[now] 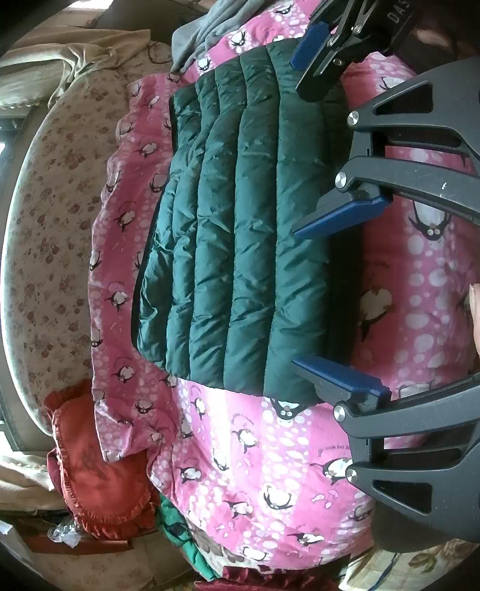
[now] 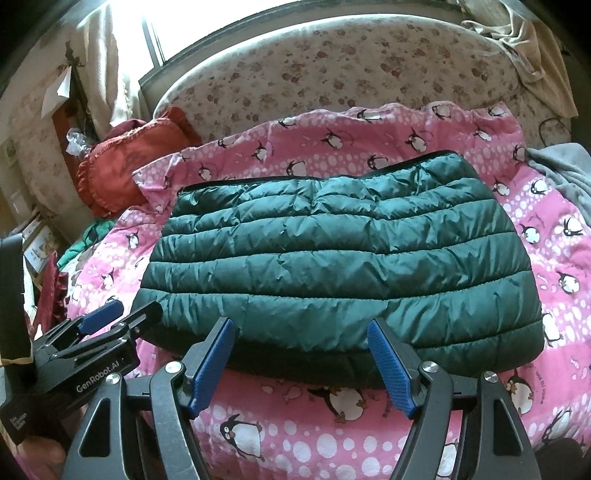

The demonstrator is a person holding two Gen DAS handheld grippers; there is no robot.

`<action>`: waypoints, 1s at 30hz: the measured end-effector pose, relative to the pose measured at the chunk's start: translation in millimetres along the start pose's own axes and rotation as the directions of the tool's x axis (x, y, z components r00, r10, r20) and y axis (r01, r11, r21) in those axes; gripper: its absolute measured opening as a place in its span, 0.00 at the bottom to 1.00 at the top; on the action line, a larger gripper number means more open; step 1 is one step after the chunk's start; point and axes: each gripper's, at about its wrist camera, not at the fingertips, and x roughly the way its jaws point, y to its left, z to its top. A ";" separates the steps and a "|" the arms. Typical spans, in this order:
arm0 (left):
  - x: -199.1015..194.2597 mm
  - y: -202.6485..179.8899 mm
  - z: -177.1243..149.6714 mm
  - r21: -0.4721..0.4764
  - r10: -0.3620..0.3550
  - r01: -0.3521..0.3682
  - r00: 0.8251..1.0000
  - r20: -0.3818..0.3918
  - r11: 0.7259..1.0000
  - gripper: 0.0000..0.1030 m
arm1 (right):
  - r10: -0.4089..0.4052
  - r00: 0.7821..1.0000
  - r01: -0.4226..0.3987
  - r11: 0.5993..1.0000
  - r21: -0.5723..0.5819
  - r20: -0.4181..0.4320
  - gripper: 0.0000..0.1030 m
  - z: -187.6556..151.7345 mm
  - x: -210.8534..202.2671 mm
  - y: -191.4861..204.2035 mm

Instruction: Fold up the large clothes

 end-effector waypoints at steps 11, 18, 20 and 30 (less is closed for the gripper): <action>-0.1 -1.0 0.7 0.004 -0.011 0.011 1.000 0.004 1.000 0.64 | 0.002 1.000 -0.002 1.000 0.003 -0.010 0.70 1.3 4.3 -0.5; 0.4 -2.3 2.8 0.011 -0.016 0.016 1.000 0.004 1.000 0.64 | 0.000 1.000 0.000 1.000 0.009 -0.007 0.70 4.2 5.6 -0.4; 0.8 -3.1 2.9 0.011 -0.015 0.015 1.000 0.004 1.000 0.64 | 0.001 1.000 -0.001 1.000 0.006 -0.007 0.70 4.6 5.8 0.1; 2.8 -6.8 2.0 0.021 -0.014 0.014 1.000 0.003 1.000 0.64 | 0.007 1.000 -0.006 1.000 0.019 -0.015 0.70 4.1 8.7 -2.5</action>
